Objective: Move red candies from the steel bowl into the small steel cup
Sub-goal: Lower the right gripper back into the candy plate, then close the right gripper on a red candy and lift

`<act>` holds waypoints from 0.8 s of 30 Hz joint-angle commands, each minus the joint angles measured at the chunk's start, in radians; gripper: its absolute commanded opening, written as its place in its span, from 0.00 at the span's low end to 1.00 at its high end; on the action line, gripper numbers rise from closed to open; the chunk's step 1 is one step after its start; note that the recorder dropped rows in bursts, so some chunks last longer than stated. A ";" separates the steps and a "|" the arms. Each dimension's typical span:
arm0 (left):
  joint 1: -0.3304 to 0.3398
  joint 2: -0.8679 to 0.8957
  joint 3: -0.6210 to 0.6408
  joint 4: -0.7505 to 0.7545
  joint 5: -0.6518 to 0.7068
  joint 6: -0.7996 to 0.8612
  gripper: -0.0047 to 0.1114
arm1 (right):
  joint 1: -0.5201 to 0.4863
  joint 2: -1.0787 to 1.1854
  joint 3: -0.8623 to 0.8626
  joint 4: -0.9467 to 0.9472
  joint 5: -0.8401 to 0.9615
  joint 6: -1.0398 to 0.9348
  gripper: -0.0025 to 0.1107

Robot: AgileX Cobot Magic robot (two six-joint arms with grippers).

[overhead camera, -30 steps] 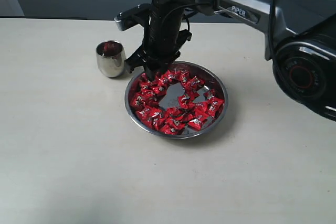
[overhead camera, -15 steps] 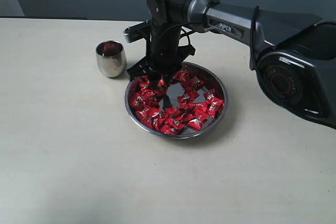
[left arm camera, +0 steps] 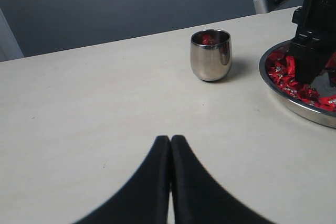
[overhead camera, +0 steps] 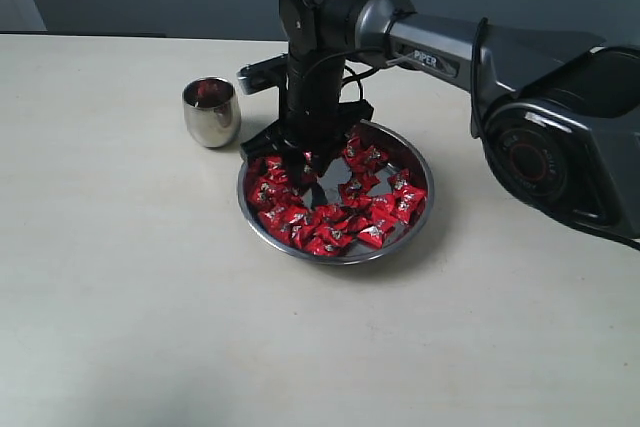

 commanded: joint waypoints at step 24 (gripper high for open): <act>-0.003 -0.004 -0.001 -0.001 -0.009 -0.005 0.04 | -0.006 -0.088 0.003 -0.020 -0.017 -0.005 0.02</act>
